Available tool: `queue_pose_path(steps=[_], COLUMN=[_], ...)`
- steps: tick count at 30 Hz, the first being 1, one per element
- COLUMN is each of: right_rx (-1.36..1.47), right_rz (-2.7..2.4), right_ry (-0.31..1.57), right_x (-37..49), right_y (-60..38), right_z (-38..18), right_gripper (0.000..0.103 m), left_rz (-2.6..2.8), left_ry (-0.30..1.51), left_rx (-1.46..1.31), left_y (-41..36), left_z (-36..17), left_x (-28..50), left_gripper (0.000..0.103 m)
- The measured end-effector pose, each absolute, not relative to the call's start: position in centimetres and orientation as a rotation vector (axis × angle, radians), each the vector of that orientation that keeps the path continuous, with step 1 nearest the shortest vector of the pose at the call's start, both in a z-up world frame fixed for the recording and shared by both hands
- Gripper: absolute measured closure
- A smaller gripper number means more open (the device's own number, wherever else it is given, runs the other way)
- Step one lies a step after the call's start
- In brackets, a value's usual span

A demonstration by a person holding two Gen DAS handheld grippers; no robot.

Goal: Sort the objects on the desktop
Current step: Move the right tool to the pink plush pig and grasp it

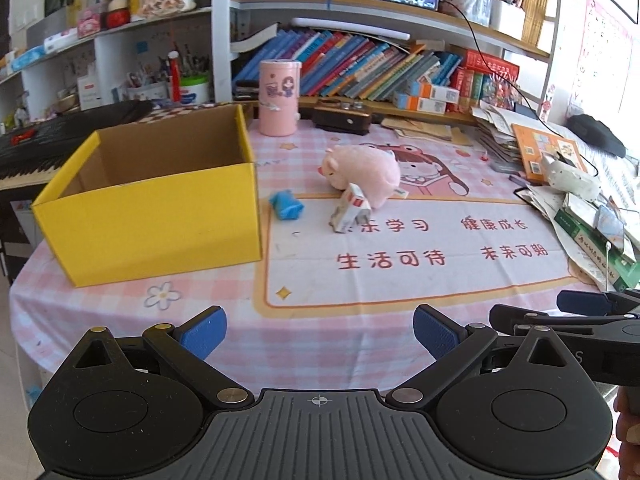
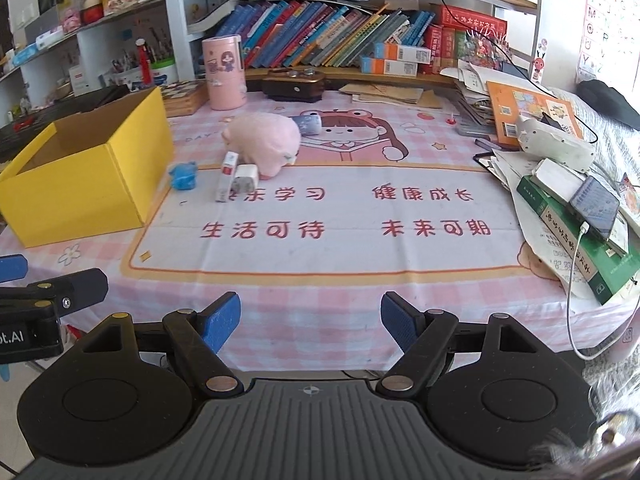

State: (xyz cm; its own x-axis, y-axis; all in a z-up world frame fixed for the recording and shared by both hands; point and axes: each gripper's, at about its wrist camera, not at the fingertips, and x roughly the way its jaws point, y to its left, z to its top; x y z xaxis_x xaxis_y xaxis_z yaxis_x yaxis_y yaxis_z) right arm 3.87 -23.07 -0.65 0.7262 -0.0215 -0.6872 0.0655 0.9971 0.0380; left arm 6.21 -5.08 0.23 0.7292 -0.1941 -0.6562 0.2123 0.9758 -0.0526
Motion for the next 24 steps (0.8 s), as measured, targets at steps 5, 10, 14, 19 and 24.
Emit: queue_pose_path(steps=[5,10,14,19,24], right_rx=[0.064,0.069,0.071,0.073,0.066], right_rz=[-0.052,-0.046,-0.034,-0.015,0.02], right_ry=[0.767,0.78,0.783,0.791,0.805], right_x=[5.7,7.8,9.3,11.3,13.0], right_y=[-24.4,-25.7,-26.8,-28.0,-28.9], right_z=[-0.7,-0.9,-0.9,-1.0,-1.3], right_gripper=[0.027,0.027,0.027,0.027,0.027], left_rz=[-0.235,-0.237,-0.227,-0.202,-0.171], left_ry=[0.729,0.739,0.744,0.756,0.769], left_rx=[0.027,0.026,0.026,0.018,0.01], left_y=[-6.4,-7.7,-8.7,-9.7,-10.7], left_z=[0.1,-0.1,-0.3,-0.4,-0.7], left_x=[7.9,9.7,11.0,12.5,13.7], left_gripper=[0.002,0.002,0.002,0.002,0.002])
